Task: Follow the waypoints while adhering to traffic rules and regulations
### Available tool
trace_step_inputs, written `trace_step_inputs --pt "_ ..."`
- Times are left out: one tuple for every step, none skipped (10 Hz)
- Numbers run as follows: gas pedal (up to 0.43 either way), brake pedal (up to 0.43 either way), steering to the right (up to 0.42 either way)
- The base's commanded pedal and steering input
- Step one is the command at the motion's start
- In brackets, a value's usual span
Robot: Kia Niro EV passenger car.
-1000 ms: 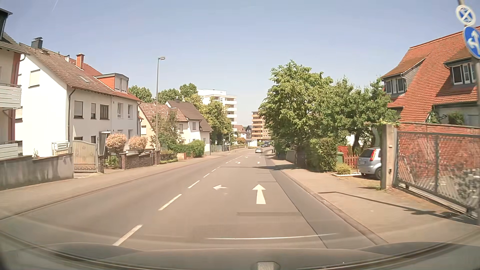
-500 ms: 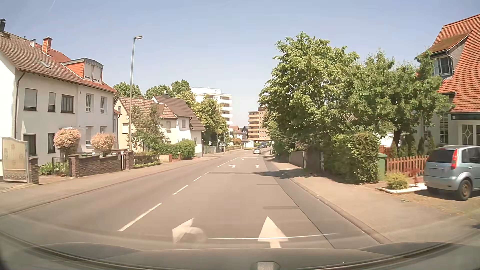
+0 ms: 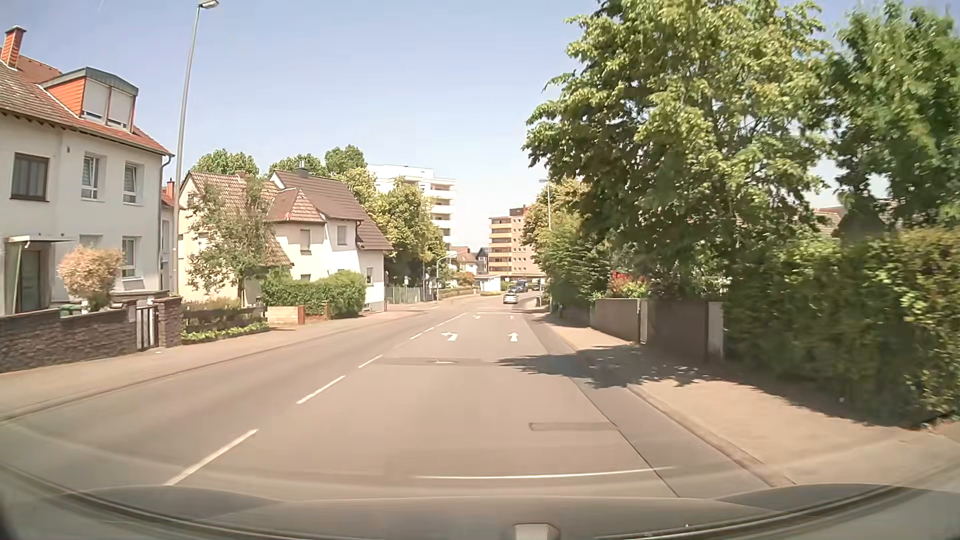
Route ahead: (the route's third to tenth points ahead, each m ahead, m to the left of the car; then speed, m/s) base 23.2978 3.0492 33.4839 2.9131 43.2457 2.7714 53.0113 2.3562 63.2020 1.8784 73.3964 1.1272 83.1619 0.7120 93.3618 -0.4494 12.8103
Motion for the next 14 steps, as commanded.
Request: trace_step_inputs --pt "0.000 0.201 0.003" --pt "0.000 0.201 0.001" --pt "0.000 0.201 0.002" --pt "0.000 0.207 0.002" --pt "0.000 0.213 0.002" --pt "0.000 0.220 0.002" --pt "0.000 0.232 0.002" --pt "0.000 0.238 0.002" --pt "0.000 0.238 0.002" --pt "0.000 0.238 0.003" --pt "0.000 0.244 0.005" --pt "0.000 0.232 0.006" --pt "0.000 0.226 0.008" --pt "0.000 0.226 0.008"
